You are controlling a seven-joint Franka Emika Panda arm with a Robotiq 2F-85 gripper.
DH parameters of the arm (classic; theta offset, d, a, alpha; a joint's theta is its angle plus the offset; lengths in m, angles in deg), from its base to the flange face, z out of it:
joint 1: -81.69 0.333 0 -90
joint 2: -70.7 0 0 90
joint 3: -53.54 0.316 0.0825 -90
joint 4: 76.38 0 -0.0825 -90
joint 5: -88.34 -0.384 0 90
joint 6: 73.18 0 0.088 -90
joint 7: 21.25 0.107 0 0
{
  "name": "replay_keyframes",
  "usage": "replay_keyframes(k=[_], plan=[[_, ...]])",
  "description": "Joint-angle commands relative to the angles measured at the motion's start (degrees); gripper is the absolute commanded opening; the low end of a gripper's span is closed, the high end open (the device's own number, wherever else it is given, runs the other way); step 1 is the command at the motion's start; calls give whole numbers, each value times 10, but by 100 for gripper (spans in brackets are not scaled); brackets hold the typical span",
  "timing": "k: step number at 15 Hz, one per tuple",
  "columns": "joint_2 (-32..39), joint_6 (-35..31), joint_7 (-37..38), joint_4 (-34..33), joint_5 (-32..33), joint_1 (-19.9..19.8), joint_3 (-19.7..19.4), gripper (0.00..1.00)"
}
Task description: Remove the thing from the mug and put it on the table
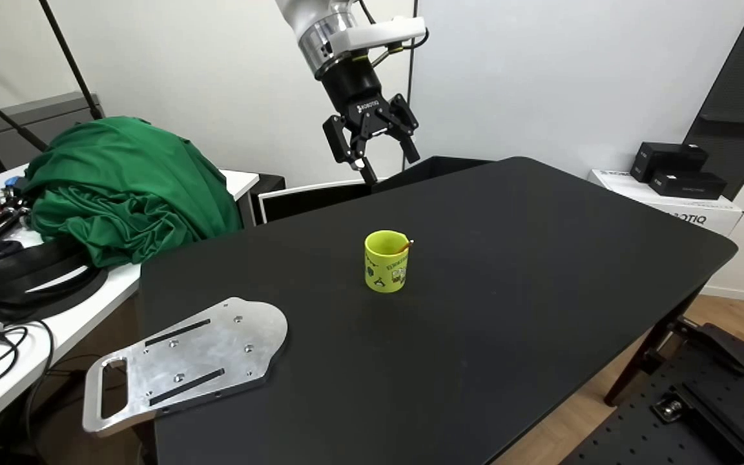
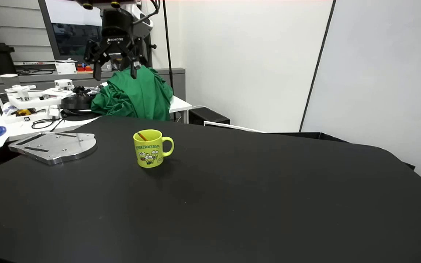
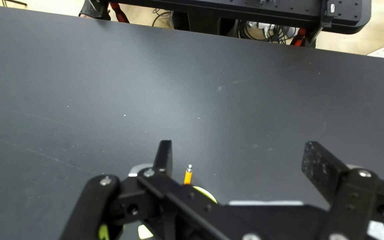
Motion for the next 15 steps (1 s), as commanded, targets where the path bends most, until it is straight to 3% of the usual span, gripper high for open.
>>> replay_keyframes(k=[1,15], plan=[[33,12,-3,-45,-8,5,-14,100],[135,11,1,-110,4,10,-34,100]])
